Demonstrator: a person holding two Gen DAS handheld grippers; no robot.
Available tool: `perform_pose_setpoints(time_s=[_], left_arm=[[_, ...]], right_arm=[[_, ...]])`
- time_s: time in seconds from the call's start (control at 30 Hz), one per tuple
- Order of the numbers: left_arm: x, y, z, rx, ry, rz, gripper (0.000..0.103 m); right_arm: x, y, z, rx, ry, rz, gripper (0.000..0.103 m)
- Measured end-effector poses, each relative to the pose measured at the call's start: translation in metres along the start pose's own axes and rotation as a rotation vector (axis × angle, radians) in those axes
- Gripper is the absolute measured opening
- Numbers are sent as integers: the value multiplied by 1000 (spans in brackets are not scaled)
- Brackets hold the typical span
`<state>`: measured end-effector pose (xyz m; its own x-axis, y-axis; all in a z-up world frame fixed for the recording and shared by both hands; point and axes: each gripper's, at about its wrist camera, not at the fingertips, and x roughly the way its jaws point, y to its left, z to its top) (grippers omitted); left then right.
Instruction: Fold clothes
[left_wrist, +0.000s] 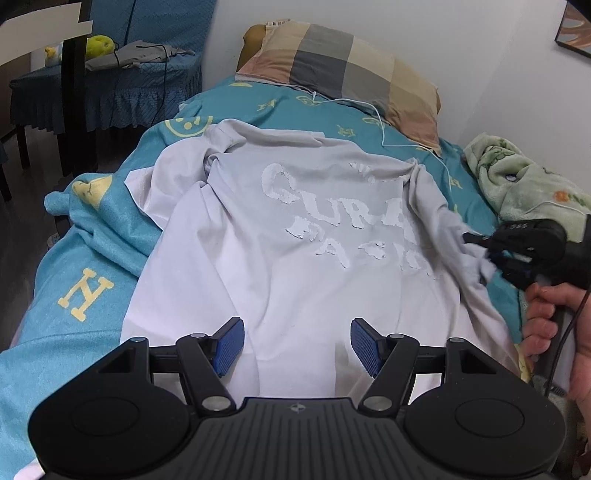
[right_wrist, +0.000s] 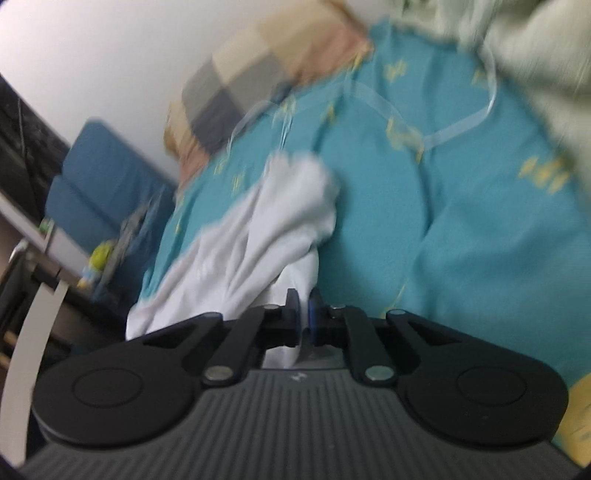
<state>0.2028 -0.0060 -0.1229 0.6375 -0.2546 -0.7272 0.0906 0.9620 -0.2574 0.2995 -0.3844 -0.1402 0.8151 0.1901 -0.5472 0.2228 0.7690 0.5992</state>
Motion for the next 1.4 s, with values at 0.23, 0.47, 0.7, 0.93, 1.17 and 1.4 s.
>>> perform_pose_setpoints(time_s=[0.23,0.47,0.7,0.93,1.17,1.4], left_arm=[[-1,-2,0,0,-1,-10,66],[-6,6,10,-46,-29,-21,67],[-11,14,20,-91,-58,-32,66],[-27,32,28,-129,-117,-22,67],[-28,47,23,-156,-100,-33,67],[-33,42,24,-170,-106,-78,67]], right_arm=[[-37,-17,42,-124,-232,-318,5],[-47,-36,64,-246,-332,-460,5],[-48,18,87,-270,-347,-367,5],[9,140,29,-356,-170,-77,5],[40,163,-26,-479,26,121,10],[-32,108,-10,-453,-86,130,74]])
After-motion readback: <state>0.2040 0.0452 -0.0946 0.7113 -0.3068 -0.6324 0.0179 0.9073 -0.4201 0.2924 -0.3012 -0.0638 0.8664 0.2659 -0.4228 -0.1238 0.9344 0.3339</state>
